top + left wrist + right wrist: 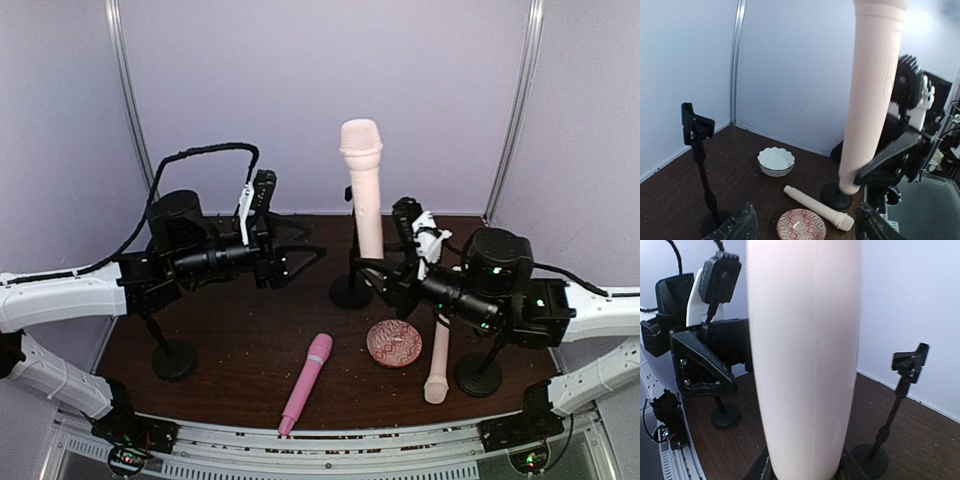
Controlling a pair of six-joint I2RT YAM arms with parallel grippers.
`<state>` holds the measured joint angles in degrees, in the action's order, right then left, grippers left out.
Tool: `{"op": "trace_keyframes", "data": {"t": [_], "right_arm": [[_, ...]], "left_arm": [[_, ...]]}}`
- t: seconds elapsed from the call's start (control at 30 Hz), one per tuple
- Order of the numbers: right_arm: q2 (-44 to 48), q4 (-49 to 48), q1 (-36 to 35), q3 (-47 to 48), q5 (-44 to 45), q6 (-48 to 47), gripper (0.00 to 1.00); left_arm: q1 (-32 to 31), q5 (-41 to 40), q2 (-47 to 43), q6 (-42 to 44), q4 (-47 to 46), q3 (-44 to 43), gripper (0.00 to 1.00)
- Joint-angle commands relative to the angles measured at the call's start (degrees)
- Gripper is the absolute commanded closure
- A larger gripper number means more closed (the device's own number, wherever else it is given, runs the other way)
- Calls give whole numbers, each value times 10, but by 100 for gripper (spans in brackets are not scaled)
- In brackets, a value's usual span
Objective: Attach the microphones to the stand
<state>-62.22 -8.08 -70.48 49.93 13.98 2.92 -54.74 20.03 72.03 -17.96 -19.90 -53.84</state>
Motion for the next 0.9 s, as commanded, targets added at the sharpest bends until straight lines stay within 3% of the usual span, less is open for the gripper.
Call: {"op": "trace_keyframes", "data": {"t": [0.0, 0.1, 0.17, 0.27, 0.47, 0.73, 0.87], "right_arm": [[98, 15, 18, -66, 71, 1, 99], [156, 51, 22, -102, 116, 8, 100], [188, 75, 23, -119, 134, 12, 100], [235, 89, 26, -152, 154, 17, 100], [287, 67, 37, -221, 177, 22, 100], [316, 68, 50, -247, 161, 32, 100], [327, 64, 51, -255, 160, 34, 100]], "left_arm": [[3, -121, 32, 71, 72, -37, 32], [4, -173, 76, 88, 104, -83, 32], [4, -207, 114, 91, 172, -144, 31], [2, -261, 159, 84, 229, -231, 14], [2, -322, 246, 63, 260, -363, 12], [2, -335, 368, 53, 322, -544, 11], [0, -343, 413, 56, 339, -591, 12]]}}
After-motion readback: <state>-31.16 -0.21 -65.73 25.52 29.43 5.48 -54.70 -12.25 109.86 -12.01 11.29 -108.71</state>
